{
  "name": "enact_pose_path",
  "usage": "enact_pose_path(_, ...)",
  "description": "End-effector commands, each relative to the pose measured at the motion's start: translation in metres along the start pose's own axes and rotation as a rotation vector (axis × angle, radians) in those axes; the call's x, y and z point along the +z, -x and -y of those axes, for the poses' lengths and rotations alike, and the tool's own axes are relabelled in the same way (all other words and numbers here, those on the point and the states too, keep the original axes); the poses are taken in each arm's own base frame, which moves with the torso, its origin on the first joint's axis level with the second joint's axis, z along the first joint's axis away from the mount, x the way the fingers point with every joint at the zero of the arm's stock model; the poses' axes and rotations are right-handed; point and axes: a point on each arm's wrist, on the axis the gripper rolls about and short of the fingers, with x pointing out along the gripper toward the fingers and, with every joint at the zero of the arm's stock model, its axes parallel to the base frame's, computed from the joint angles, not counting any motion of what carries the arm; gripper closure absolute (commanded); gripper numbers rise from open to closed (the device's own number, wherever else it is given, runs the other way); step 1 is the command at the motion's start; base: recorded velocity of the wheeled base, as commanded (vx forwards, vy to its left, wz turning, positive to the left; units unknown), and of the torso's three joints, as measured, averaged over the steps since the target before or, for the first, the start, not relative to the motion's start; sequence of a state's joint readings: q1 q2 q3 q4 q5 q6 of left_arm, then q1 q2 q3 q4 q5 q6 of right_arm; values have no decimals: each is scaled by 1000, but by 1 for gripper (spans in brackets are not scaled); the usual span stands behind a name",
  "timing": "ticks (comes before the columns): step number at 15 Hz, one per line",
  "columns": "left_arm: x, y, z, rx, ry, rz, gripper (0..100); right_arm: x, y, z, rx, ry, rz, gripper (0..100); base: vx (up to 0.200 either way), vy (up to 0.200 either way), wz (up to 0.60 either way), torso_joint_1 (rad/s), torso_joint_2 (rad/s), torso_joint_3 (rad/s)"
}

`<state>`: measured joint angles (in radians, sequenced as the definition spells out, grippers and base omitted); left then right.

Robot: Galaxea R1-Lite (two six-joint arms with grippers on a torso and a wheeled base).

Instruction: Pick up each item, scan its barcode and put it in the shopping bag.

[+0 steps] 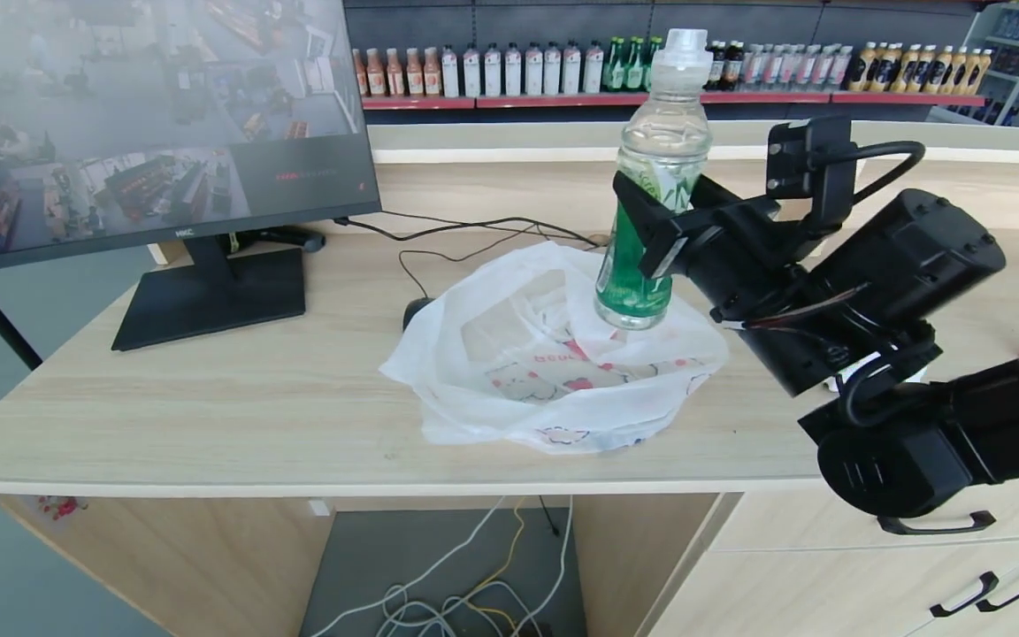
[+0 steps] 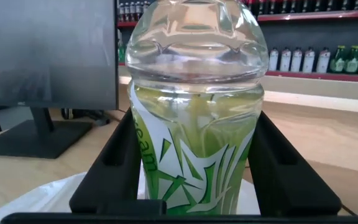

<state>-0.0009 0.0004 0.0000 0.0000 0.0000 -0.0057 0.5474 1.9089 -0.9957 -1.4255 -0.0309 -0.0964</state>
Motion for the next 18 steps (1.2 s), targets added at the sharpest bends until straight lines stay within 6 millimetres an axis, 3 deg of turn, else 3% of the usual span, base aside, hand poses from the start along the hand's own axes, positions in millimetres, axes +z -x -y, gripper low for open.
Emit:
enact_pose_path(1, 0, 0, 0, -1, 0, 0, 0, -12, -14, -12, 28, -9, 1, 100, 0, 0, 0, 0, 0, 0)
enact_pose_path(7, 0, 0, 0, -1, 2, 0, 0, -34, -53, -45, 66, -41, -3, 100, 0, 0, 0, 0, 0, 0)
enact_pose_path(18, 0, 0, 0, -1, 0, 0, 0, -74, -101, -56, 77, -46, -47, 100, 0, 0, 0, 0, 0, 0)
